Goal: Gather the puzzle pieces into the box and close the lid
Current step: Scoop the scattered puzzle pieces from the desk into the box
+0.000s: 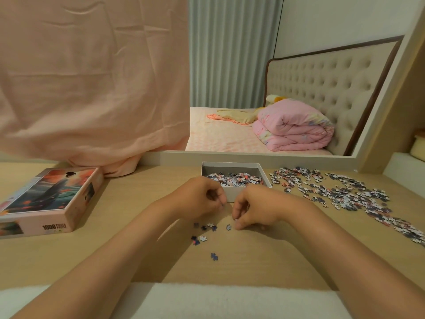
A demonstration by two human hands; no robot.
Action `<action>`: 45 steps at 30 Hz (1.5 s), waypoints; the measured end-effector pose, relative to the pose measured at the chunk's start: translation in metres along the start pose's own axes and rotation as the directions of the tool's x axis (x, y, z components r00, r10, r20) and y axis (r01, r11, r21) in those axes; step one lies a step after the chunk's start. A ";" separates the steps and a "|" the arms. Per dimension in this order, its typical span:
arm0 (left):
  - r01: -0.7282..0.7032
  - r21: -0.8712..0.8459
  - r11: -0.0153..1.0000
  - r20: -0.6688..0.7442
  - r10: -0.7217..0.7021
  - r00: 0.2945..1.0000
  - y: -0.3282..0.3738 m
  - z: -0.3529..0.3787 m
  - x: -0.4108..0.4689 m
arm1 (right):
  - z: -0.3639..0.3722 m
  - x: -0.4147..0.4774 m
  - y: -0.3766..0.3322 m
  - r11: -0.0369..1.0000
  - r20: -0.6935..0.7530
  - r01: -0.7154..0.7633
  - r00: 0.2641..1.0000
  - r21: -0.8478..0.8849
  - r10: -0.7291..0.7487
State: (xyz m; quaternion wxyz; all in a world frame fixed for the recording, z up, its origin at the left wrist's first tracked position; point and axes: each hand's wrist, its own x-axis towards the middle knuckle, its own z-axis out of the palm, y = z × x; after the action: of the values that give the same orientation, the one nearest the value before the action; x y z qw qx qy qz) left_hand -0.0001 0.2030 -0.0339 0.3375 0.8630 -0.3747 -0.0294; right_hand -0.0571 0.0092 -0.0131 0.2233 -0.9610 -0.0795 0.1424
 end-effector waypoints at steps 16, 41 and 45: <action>0.011 0.162 0.987 -0.239 0.029 0.971 -0.002 -0.005 0.043 | -0.013 0.006 0.001 0.992 -0.298 0.117 0.949 0.049 -0.097; -0.002 0.234 0.972 0.187 -0.043 0.981 -0.001 -0.006 -0.033 | 0.004 0.003 -0.007 0.990 0.001 0.130 0.991 -0.060 -0.131; 0.008 0.189 0.982 0.172 -0.041 0.984 -0.005 -0.005 -0.034 | 0.005 0.002 -0.009 0.993 0.018 0.108 0.994 -0.050 -0.107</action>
State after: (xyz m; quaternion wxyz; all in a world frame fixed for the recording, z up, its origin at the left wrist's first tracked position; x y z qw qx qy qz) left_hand -0.0198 0.2309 -0.0394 0.2203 0.8896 -0.3933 -0.0739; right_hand -0.0574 0.0196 -0.0143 0.2055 -0.9596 -0.1366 0.1355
